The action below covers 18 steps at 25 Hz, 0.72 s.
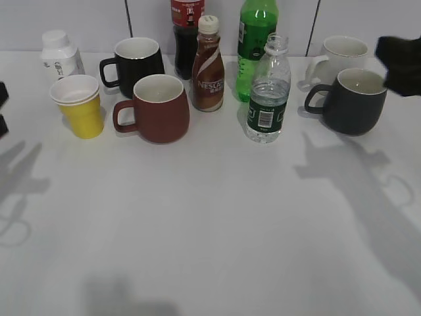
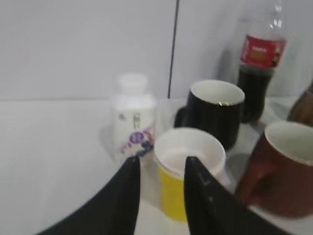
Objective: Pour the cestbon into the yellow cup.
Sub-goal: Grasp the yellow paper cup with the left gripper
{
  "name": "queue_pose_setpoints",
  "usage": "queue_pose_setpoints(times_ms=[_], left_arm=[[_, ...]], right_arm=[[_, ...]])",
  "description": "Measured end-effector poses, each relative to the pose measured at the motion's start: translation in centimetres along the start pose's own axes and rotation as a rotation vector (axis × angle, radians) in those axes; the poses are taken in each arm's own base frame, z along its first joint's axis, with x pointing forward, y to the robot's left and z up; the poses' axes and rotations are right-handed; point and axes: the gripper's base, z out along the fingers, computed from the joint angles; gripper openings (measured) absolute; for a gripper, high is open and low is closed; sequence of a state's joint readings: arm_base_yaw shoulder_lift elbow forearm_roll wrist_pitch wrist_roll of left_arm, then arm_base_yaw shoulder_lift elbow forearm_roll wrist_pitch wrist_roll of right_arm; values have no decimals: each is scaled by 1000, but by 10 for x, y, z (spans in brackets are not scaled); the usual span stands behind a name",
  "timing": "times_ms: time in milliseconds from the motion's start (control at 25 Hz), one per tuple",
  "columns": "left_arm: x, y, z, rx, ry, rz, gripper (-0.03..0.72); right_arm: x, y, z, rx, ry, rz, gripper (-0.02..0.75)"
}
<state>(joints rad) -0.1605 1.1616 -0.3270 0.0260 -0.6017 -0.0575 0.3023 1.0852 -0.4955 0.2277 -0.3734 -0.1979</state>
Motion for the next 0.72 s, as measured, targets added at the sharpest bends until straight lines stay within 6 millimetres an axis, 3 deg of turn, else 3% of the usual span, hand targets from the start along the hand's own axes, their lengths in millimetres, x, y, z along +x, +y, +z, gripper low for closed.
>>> queue_pose_setpoints(times_ms=[240, 440, 560, 720], left_arm=[[45, -3, 14, 19, 97, -1, 244], [69, -2, 34, 27, 25, -7, 261], [90, -3, 42, 38, 57, -5, 358], [109, -5, 57, 69, 115, 5, 542]], right_arm=[[29, 13, 34, -42, 30, -50, 447], [46, 21, 53, -97, -11, -80, 447], [52, 24, 60, -120, -50, -88, 447], [58, 25, 64, -135, -53, -96, 447]])
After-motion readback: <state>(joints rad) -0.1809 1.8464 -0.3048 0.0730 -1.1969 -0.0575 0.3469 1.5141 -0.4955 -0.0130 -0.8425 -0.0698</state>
